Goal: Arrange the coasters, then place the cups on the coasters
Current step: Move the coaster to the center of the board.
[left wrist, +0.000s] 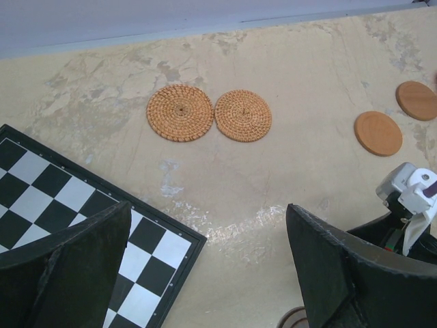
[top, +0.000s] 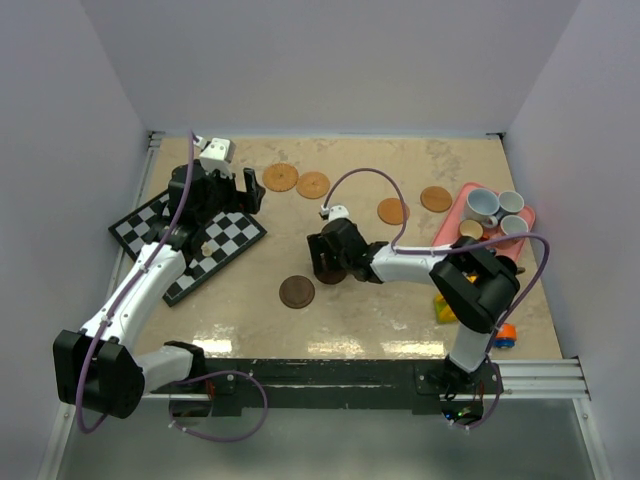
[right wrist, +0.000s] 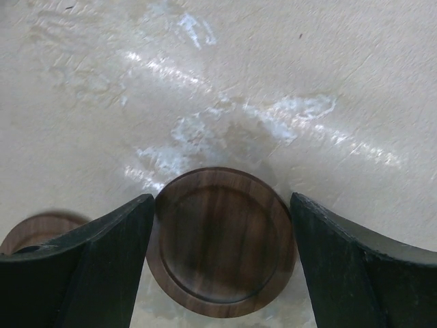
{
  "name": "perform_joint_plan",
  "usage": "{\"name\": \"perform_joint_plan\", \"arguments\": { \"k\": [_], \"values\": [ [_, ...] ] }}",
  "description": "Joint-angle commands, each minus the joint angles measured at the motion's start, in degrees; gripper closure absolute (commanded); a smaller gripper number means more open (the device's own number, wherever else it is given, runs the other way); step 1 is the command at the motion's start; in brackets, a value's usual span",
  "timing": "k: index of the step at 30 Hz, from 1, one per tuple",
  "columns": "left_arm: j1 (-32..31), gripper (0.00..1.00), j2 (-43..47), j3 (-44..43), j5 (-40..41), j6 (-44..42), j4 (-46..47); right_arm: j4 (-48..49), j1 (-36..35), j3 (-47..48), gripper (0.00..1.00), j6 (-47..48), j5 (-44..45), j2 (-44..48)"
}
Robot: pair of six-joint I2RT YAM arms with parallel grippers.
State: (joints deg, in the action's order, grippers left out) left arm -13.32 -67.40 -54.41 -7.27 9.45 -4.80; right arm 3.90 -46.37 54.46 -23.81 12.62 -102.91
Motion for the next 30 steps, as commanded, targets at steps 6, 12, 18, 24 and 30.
{"name": "perform_joint_plan", "arguments": {
  "k": [6,12,18,24,30],
  "values": [
    [-0.92,0.00,1.21,-0.25,-0.64,0.92,2.34,-8.91,-4.78,-8.31,0.16,-10.99,-2.78,0.17],
    [-1.27,0.00,1.39,-0.25,-0.64,0.92,2.34,-11.37,-5.13,-10.51,0.16,-12.92,0.56,0.78],
    [-1.53,0.00,1.30,-0.17,-0.56,0.92,2.34,-11.81,-5.84,-12.53,0.16,-14.51,0.03,2.54],
    [-1.88,0.00,1.30,-0.17,-0.55,0.92,2.34,-13.13,-6.98,-14.29,0.17,-16.17,-0.14,3.95],
    [-1.97,0.00,1.48,-0.08,-0.29,0.92,2.34,-16.55,-7.51,-12.37,0.20,-16.71,2.49,8.08]
  ]
}}
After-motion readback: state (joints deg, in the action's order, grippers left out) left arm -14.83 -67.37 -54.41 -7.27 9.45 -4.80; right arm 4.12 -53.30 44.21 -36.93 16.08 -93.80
